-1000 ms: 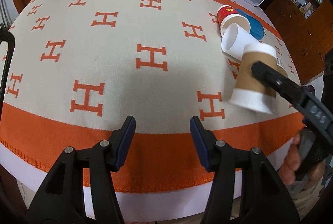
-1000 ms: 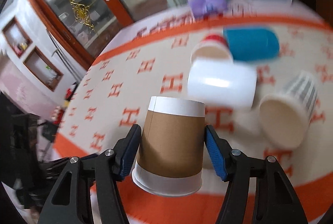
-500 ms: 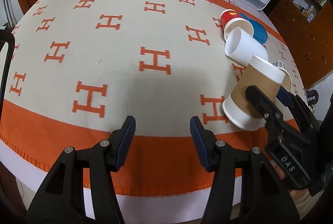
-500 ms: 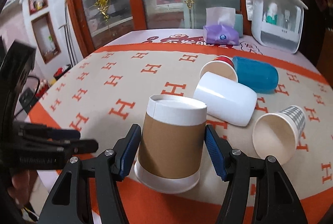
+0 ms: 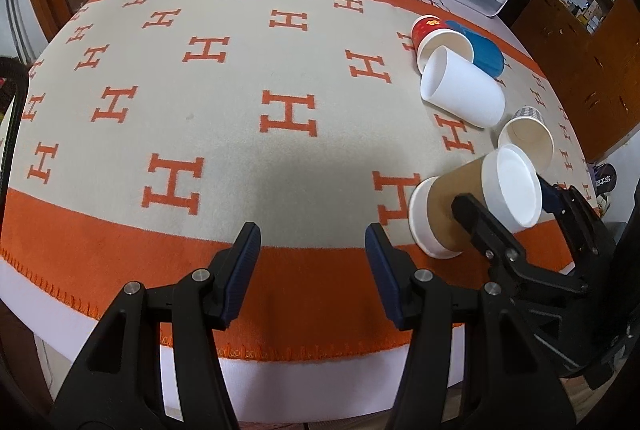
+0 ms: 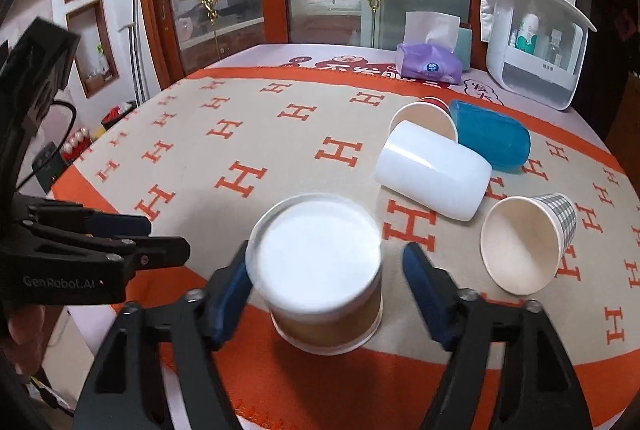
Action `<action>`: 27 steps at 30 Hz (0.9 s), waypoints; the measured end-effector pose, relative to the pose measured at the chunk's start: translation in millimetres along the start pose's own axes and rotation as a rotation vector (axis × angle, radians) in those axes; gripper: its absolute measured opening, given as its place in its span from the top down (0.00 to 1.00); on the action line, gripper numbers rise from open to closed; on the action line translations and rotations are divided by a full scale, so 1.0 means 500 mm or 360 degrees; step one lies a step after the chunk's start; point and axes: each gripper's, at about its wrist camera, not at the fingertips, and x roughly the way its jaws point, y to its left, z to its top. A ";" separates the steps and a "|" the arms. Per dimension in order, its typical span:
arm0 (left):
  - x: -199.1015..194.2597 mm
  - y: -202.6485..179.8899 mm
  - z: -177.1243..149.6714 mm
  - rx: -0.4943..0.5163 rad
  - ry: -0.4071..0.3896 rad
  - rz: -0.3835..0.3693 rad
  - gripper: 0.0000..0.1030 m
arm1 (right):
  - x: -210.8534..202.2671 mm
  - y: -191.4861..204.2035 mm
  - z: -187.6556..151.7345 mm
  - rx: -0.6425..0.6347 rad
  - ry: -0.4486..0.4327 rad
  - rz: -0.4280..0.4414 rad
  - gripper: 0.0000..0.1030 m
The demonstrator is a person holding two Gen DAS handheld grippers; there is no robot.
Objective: Flip cup upside down
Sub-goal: 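Rotate the held cup with the right gripper so its base faces up, then lower the cup rim-down onto the cloth and open the right gripper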
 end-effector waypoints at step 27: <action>-0.096 -0.085 -0.052 0.0159 -0.0094 0.0032 0.40 | -0.207 -0.058 -0.018 0.0274 0.0076 0.0065 0.21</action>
